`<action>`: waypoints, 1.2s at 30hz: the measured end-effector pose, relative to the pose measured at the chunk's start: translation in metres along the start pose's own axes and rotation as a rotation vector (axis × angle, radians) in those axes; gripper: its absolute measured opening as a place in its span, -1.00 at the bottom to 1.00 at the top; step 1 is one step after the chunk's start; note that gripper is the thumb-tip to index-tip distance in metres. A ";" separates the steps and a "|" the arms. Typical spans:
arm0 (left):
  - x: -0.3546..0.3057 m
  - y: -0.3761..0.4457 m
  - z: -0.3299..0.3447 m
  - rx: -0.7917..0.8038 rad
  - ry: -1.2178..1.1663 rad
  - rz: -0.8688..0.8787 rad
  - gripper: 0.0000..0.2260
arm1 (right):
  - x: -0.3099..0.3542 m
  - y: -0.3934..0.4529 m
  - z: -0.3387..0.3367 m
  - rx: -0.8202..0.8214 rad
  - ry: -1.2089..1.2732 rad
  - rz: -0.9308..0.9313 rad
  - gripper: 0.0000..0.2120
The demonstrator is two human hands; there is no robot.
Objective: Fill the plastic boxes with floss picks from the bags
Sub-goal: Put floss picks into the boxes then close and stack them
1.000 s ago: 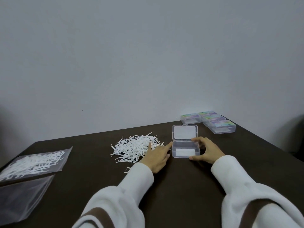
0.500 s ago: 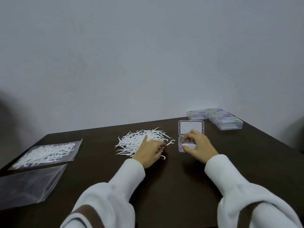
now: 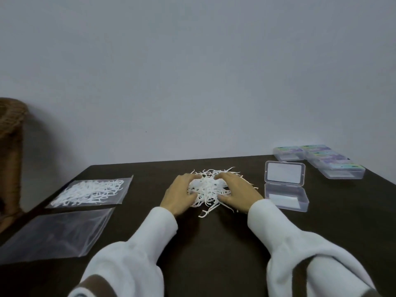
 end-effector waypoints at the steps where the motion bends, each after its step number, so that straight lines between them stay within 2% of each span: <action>1: 0.005 0.000 0.003 0.056 0.017 -0.020 -0.51 | 0.002 0.004 0.007 0.053 -0.018 0.007 -0.48; 3: 0.012 -0.001 0.011 0.139 0.033 -0.032 -0.48 | 0.005 0.013 0.016 0.096 -0.086 0.018 -0.45; 5: 0.013 0.000 0.015 0.146 0.050 -0.006 -0.53 | 0.007 0.019 0.015 0.034 -0.149 0.022 -0.54; 8: 0.006 0.003 0.011 0.053 0.139 0.075 -0.62 | 0.002 0.019 0.004 -0.100 -0.141 0.050 -0.68; 11: -0.005 0.003 -0.001 -0.106 0.171 0.179 -0.72 | 0.000 0.017 -0.004 -0.155 -0.146 0.028 -0.72; 14: -0.006 0.003 -0.011 -0.249 0.085 0.166 -0.78 | -0.010 0.013 -0.014 -0.223 0.011 0.054 -0.80; 17: -0.008 0.002 -0.016 -0.323 0.001 0.152 -0.83 | -0.016 0.011 -0.022 -0.295 0.094 0.057 -0.84; 26: -0.003 0.009 -0.025 -0.376 -0.513 0.041 -0.95 | -0.052 0.006 -0.034 -0.341 0.378 0.232 -0.85; 36: 0.000 0.018 -0.020 -0.421 -0.765 -0.074 -0.95 | -0.084 -0.010 -0.041 -0.398 0.685 0.424 -0.90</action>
Point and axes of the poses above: each hand's wrist, its own y-axis towards the middle knuckle, its own z-axis out of the palm, x = y × z, the point moved 9 cm from there along y, towards the middle knuckle, and after that the axes turned 14 degrees about -y, right-handed, at the moved point
